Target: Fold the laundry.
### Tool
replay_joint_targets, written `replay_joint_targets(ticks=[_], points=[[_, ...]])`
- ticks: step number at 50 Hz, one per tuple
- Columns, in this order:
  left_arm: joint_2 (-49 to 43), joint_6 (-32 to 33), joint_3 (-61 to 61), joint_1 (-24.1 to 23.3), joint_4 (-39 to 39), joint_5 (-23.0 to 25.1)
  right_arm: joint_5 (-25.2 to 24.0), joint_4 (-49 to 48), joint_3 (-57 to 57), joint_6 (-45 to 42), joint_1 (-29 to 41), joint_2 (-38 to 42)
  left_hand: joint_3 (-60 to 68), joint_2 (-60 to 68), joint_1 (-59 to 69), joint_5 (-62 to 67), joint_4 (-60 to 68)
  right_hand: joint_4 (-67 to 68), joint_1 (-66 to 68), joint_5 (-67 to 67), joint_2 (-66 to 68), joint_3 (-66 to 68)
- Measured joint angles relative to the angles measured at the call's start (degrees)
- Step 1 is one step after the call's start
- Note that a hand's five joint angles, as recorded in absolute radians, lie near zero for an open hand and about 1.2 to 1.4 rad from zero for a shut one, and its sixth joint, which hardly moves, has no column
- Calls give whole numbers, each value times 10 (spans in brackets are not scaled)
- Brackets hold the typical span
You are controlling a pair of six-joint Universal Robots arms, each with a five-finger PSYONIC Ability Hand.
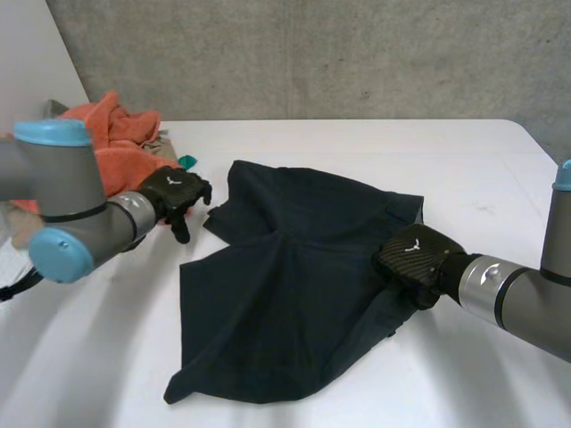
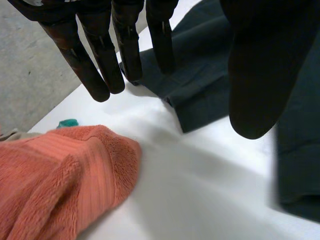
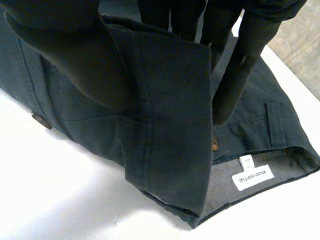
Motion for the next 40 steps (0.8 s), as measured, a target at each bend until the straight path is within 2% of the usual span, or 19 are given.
replay_joint_targets(ticks=[10,21,36,40], points=[[-91,19,108,-22,31,23,2,-9,8,-1,5,5,-1,0,0,-2,-3,0,0,0,0,0],[-137,44,188,-44,-2,-10,2,-13,6,-1,6,12,57,62,66,59,57,0,0,0,0,0],[-171,98,234,-57,-50,-38,1,-13,7,-2,3,8,62,67,70,64,60,0,0,0,0,0],[-178,113,244,-62,-51,-45,0,-13,8,-2,2,7,137,147,152,137,133,0,0,0,0,0]])
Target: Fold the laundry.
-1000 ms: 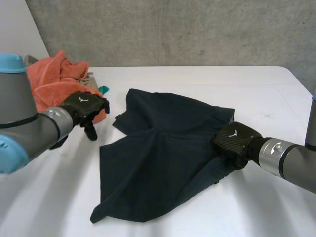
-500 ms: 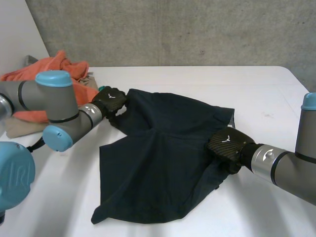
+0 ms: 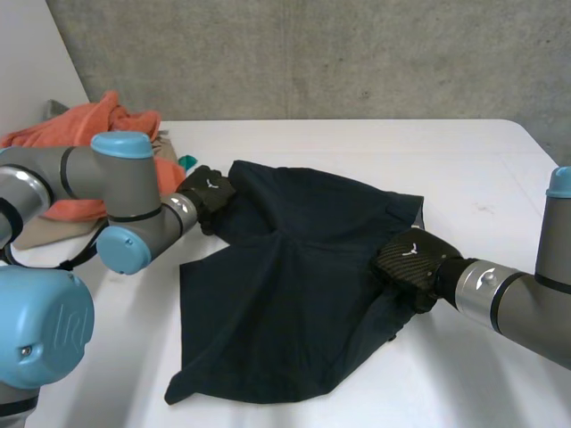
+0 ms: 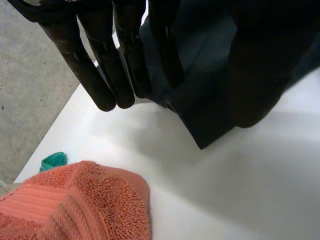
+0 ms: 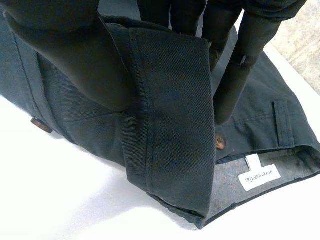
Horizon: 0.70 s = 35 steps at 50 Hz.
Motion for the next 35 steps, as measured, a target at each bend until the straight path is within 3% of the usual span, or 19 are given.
replay_joint_targets(ticks=[1,5,7,19,26,28,29,30,31,35], points=[[-1,2,2,-1,0,-2,0,0,0,0,0,0,0,0,0,0,0,0,0,0,0,0],[-8,13,13,-4,-3,-13,0,0,0,-1,-2,0,230,230,204,226,233,0,0,0,0,0],[-8,15,15,-5,-4,-21,0,0,0,-2,-2,0,250,252,204,236,257,0,0,0,0,0],[74,12,-84,-2,37,-129,0,3,0,-2,-1,-1,254,254,204,236,260,0,0,0,0,0],[113,60,-150,8,69,-147,1,5,0,-2,6,-4,253,251,202,235,259,0,0,0,0,0],[119,70,-158,6,74,-138,3,5,0,-1,11,-5,89,86,47,93,104,0,0,0,0,0],[121,72,-160,5,75,-133,4,5,0,-1,14,-6,-20,-25,-97,-31,-20,0,0,0,0,0],[123,74,-161,2,76,-128,4,5,-1,0,16,-6,-20,-25,-97,-31,-20,0,0,0,0,0],[126,74,-162,0,76,-124,6,5,-1,1,20,-7,-191,-198,-263,-201,-196,0,0,0,0,0],[144,67,-164,-8,73,-117,9,3,-2,7,31,-10,-307,-310,-325,-295,-308,0,0,0,0,0]])
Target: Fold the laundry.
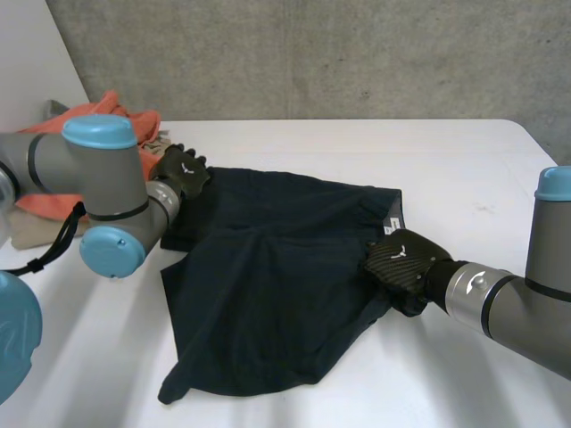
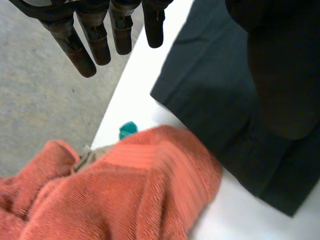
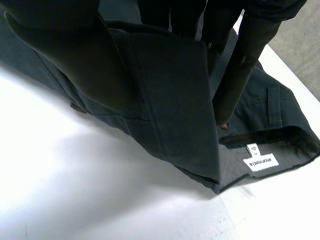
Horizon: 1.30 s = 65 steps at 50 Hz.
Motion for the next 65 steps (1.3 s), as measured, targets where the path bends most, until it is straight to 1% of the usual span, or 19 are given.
replay_joint_targets(ticks=[8,17,21,22,25,29,32,37,44,47,51,54,55,57,58,61,63,64,65], points=[[98,-69,-50,-2,-39,-17,1,-14,-5,28,9,-4,-1,-3,1,0,0,0,0,0,0,0],[286,-233,-211,1,-162,-11,15,-80,-30,132,1,5,0,-2,2,1,1,0,0,0,0,0],[355,-320,-296,10,-209,14,27,-113,-40,187,-3,9,12,11,16,2,9,0,0,0,0,0],[379,-355,-332,15,-225,31,31,-122,-45,205,-3,11,25,23,34,2,26,0,0,0,0,0],[415,-412,-399,27,-245,75,35,-128,-51,222,-1,14,26,23,35,2,29,0,0,0,0,0],[434,-449,-458,40,-243,119,37,-124,-56,224,5,15,24,22,34,2,28,0,0,0,0,0],[433,-458,-483,46,-226,135,37,-120,-57,220,9,14,24,22,33,2,28,0,0,0,0,0],[414,-457,-491,42,-197,133,37,-116,-56,219,12,10,24,22,33,2,28,0,0,0,0,0],[361,-452,-480,4,-173,100,38,-119,-54,228,9,-2,25,23,34,2,28,0,0,0,0,0],[333,-448,-471,-28,-161,74,42,-124,-54,238,3,-6,31,29,42,6,35,0,0,0,0,0],[319,-445,-464,-50,-145,55,45,-127,-53,244,1,-7,84,82,105,73,89,0,0,0,0,0],[308,-440,-455,-72,-126,29,47,-126,-52,246,-1,-8,311,311,311,294,309,0,0,0,0,0],[307,-439,-453,-75,-123,24,47,-125,-51,245,-2,-9,356,355,351,333,349,0,0,0,0,0],[306,-436,-450,-80,-117,14,47,-123,-51,244,-3,-10,356,355,351,333,349,0,0,0,0,0],[306,-432,-448,-85,-112,4,47,-120,-50,241,-4,-12,530,532,501,518,534,0,0,0,0,0],[314,-416,-444,-94,-106,-17,41,-83,-44,197,-8,-29,559,562,531,551,567,0,0,0,0,0],[325,-402,-445,-99,-110,-23,36,-43,-34,145,-13,-43,559,563,532,551,568,0,0,0,0,0],[333,-392,-446,-103,-118,-25,32,-6,-23,96,-19,-54,559,563,532,551,568,0,0,0,0,0],[333,-392,-446,-103,-118,-25,32,-6,-23,96,-19,-54,559,563,532,551,568,0,0,0,0,0]])
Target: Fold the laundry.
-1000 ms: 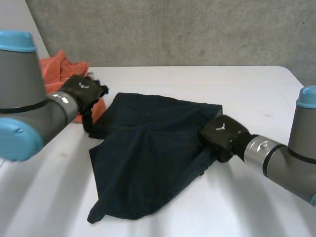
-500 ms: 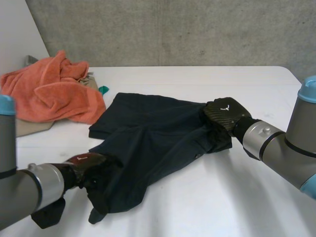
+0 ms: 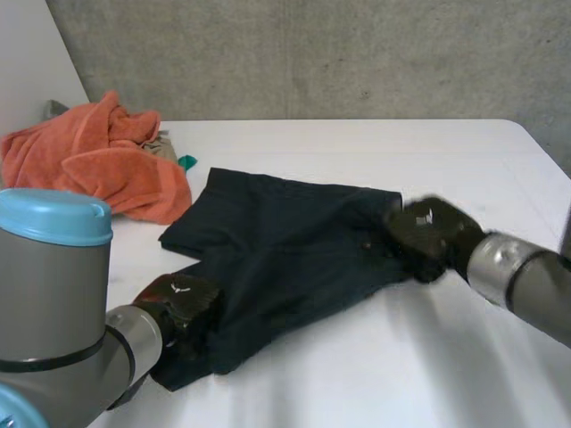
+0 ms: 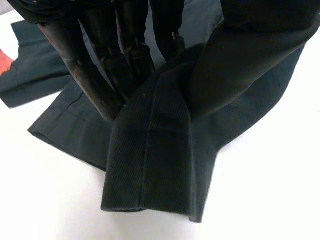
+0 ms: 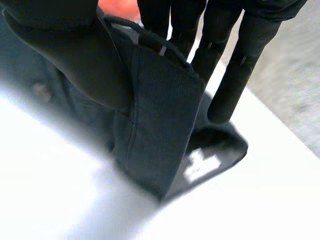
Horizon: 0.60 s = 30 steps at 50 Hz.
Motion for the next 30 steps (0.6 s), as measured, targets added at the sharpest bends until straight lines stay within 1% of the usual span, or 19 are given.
replay_joint_targets(ticks=[1,2,5,7,9,11,15,16,20,21,22,26,30], points=[[10,13,-3,-5,-14,-1,-2,23,7,-31,-4,-7,0,0,0,0,0,0,0,0,0,0],[18,23,-6,-10,-29,0,-7,91,32,-125,-18,-26,0,0,0,0,0,0,0,0,0,0],[34,46,-11,-24,-74,6,-11,173,70,-246,-39,-50,0,0,0,0,0,0,0,0,0,0],[40,58,-11,-33,-98,11,-13,199,87,-292,-47,-60,0,0,0,0,0,0,0,0,0,0],[42,71,-4,-42,-116,12,-16,204,96,-309,-49,-64,0,0,0,0,0,0,0,0,0,0],[38,85,10,-48,-123,10,-17,191,98,-299,-47,-61,1,0,0,0,0,0,0,0,0,0],[10,122,62,-49,-110,-12,-19,139,82,-243,-37,-40,2,2,2,0,0,0,0,0,0,0],[-7,139,88,-46,-99,-23,-19,113,69,-213,-33,-26,2,2,2,0,1,0,0,0,0,0],[-64,196,177,-31,-57,-50,-14,46,26,-136,-24,13,2,2,3,0,1,0,0,0,0,0],[-69,200,185,-29,-53,-51,-13,40,22,-130,-24,16,2,2,3,0,1,0,0,0,0,0],[-98,228,233,-20,-26,-55,-7,7,1,-95,-20,35,2,2,3,0,1,0,0,0,0,0],[-167,280,338,0,42,-46,16,-66,-41,-32,-14,73,2,2,3,0,1,0,0,0,0,0],[-248,317,442,15,105,-31,60,-151,-84,13,-5,118,2,2,3,0,1,0,0,0,0,0]])
